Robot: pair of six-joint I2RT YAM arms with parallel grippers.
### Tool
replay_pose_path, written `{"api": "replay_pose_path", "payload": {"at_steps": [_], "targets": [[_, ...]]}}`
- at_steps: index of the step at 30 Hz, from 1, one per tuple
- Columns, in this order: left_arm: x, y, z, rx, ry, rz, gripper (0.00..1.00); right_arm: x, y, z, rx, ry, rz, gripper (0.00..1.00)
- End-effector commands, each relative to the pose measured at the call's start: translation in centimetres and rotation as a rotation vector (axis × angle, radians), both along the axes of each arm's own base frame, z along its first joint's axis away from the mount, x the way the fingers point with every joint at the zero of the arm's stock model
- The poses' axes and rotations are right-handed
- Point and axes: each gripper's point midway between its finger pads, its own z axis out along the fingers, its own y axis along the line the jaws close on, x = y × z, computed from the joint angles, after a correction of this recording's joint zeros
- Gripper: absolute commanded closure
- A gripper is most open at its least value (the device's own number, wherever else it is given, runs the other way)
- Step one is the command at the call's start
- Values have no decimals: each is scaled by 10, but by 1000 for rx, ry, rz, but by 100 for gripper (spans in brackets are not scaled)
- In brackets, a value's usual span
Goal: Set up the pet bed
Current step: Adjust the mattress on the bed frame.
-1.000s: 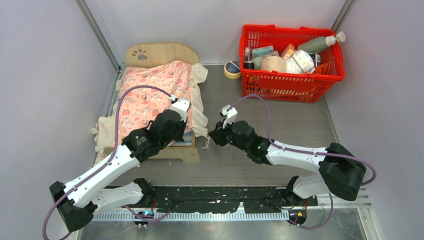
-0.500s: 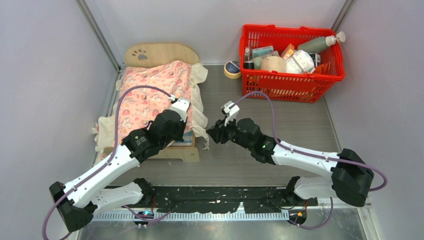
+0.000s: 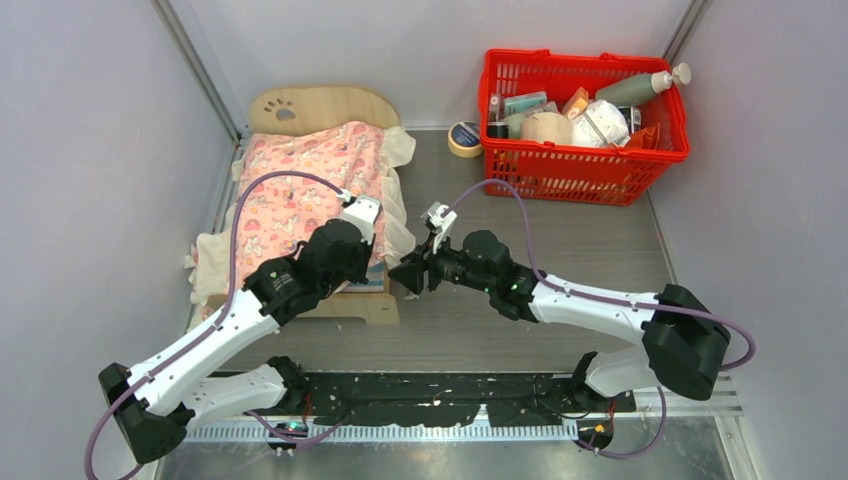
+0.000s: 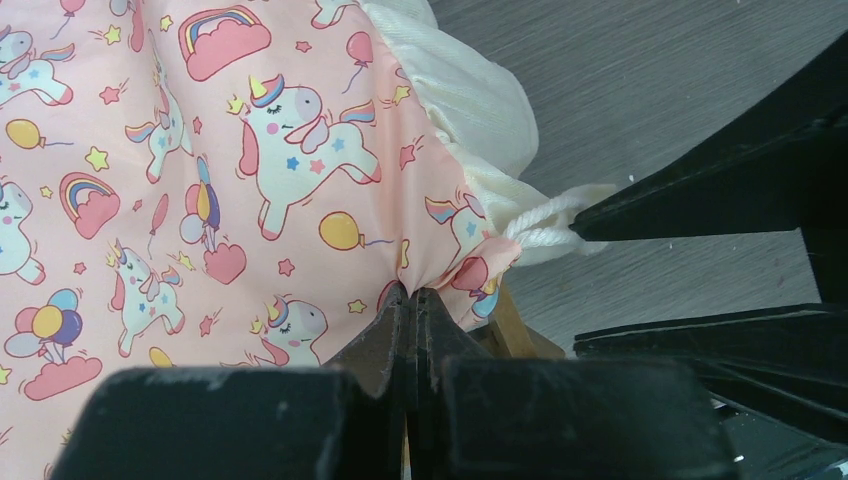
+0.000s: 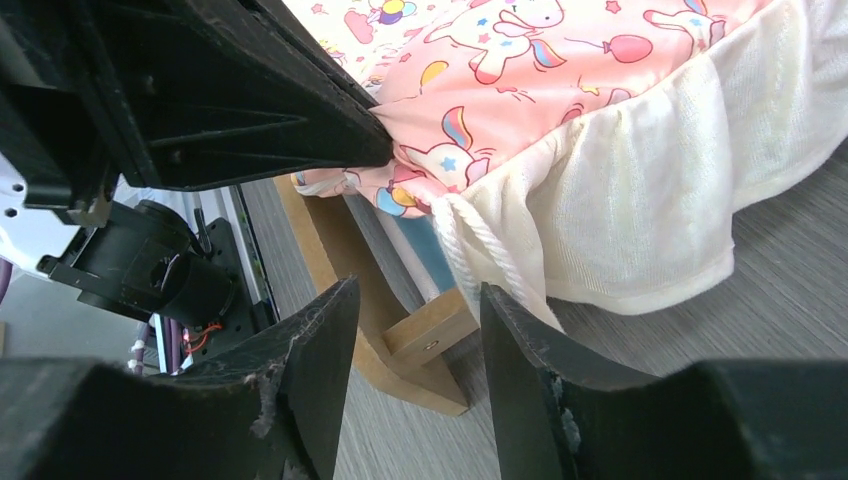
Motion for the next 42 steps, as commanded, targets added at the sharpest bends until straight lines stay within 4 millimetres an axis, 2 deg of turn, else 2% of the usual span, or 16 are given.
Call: {"api": "replay_pose_path", "payload": {"at_steps": [1, 9, 16, 19, 21, 24, 25, 27, 29, 32, 36, 37, 39, 40, 42], "targets": [[3, -8, 11, -59, -21, -3, 100, 1, 15, 23, 44, -23, 40, 46], [2, -7, 12, -58, -29, -4, 100, 2, 20, -1, -20, 3, 63, 46], [3, -8, 12, -57, -24, -7, 100, 15, 10, -16, -89, -7, -10, 46], [3, -8, 12, -57, -24, -10, 100, 14, 12, -20, -96, -9, 0, 45], [3, -9, 11, -55, -20, -11, 100, 9, 20, -22, -79, 7, 43, 47], [4, -10, 10, -54, -20, -8, 100, -14, 36, -30, -41, 73, 192, 51], [4, -10, 9, -50, -18, -9, 100, -18, 40, -26, -19, 74, 225, 52], [5, -10, 9, -49, -20, -12, 100, -38, 47, -29, 7, 121, 355, 53], [5, -11, 8, -49, -17, -13, 100, -46, 48, -26, 33, 143, 399, 53], [5, -13, 6, -53, -13, -13, 100, -48, 49, -23, 54, 149, 404, 52], [5, -12, 6, -55, -16, -12, 100, -28, 45, -29, 42, 158, 291, 51], [5, -12, 7, -56, -17, -11, 100, -22, 43, -32, 41, 164, 257, 52], [5, -10, 5, -49, -19, -7, 100, -15, 39, -33, 57, 176, 214, 65], [6, -9, 5, -45, -21, -3, 100, -14, 38, -28, 79, 170, 216, 73], [7, -7, 3, -31, -24, 3, 100, -15, 35, -13, 140, 180, 235, 78]]}}
